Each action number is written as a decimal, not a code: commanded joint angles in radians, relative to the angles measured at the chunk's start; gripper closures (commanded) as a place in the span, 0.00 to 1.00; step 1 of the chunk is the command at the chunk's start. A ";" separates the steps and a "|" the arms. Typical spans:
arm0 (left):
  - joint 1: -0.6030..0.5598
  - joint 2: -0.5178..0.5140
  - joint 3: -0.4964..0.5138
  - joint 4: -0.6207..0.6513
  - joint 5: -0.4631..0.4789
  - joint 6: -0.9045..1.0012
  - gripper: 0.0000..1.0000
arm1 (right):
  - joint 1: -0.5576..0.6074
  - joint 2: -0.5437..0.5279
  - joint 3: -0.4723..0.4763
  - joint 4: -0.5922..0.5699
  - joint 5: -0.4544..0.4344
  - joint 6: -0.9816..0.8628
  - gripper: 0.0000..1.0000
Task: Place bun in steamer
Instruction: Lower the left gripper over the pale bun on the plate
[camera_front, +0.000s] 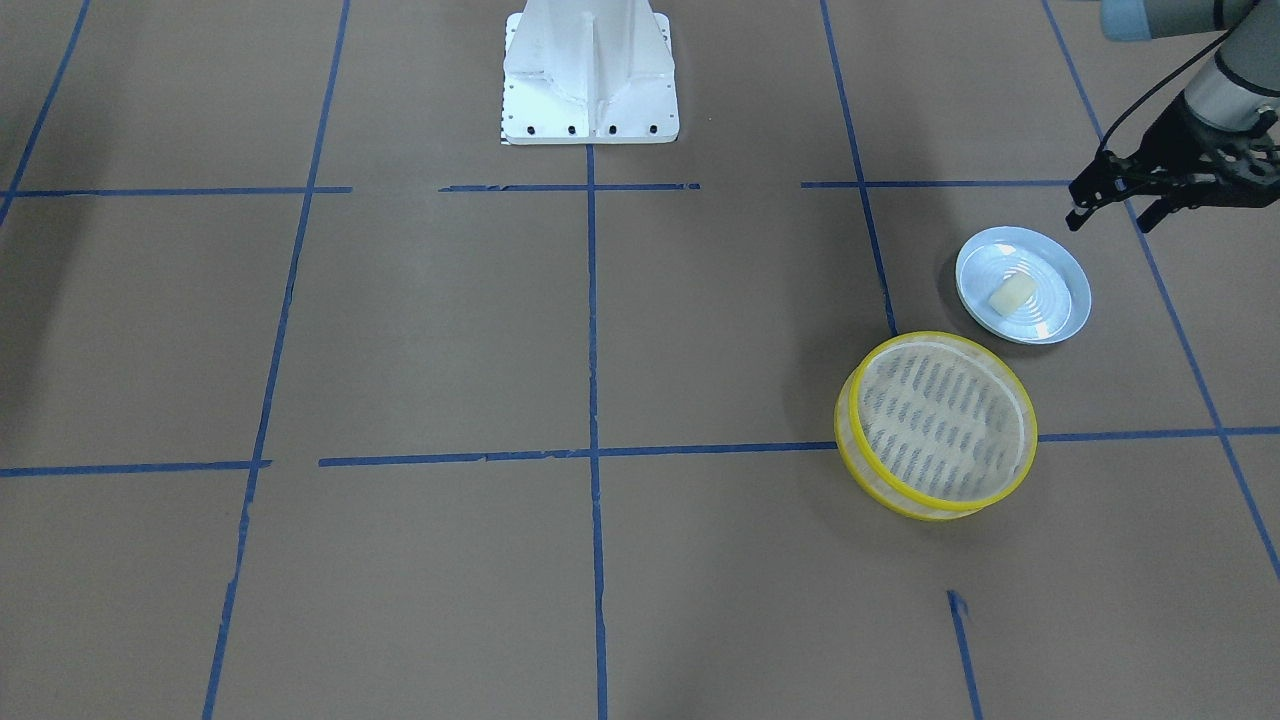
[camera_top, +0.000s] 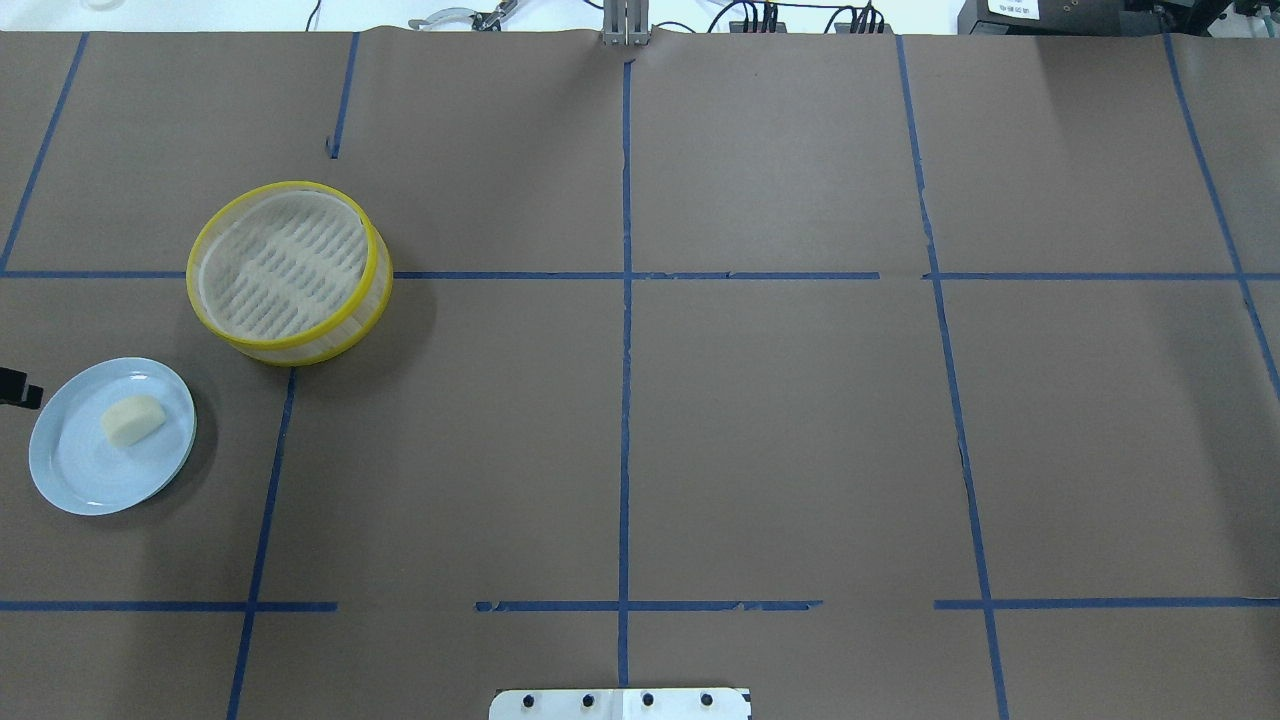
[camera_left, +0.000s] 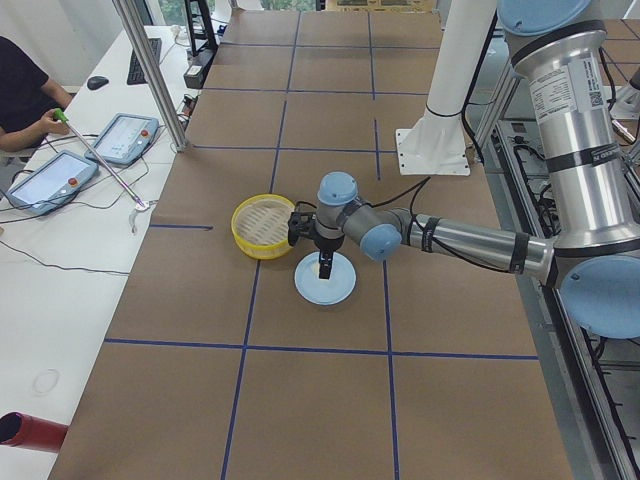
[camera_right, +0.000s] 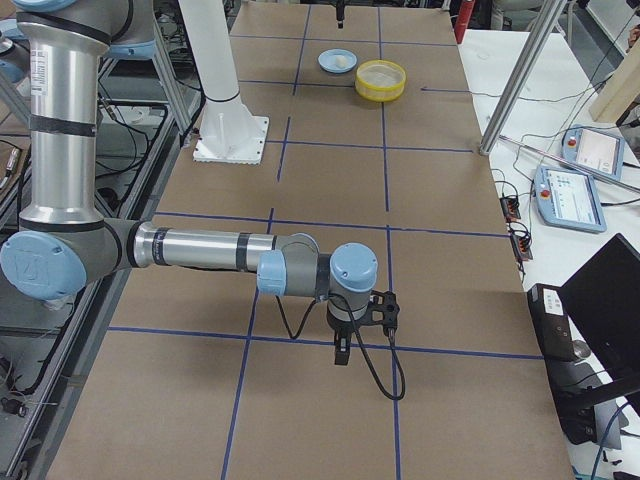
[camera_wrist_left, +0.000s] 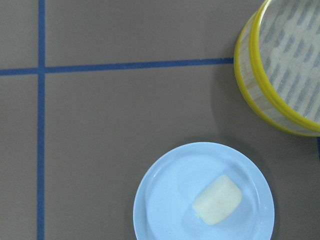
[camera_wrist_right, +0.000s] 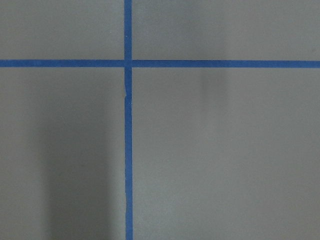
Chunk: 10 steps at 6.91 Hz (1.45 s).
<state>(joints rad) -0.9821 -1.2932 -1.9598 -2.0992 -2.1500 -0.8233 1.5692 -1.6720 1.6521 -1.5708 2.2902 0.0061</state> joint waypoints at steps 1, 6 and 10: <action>0.117 -0.065 0.129 -0.120 0.055 -0.140 0.00 | 0.000 0.000 0.000 0.000 0.000 0.000 0.00; 0.161 -0.132 0.222 -0.122 0.056 -0.140 0.00 | 0.000 0.000 0.000 0.000 0.000 0.000 0.00; 0.168 -0.156 0.252 -0.122 0.062 -0.137 0.12 | 0.000 0.000 0.000 0.000 0.000 0.000 0.00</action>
<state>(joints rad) -0.8167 -1.4481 -1.7087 -2.2212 -2.0879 -0.9608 1.5693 -1.6721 1.6521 -1.5708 2.2902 0.0061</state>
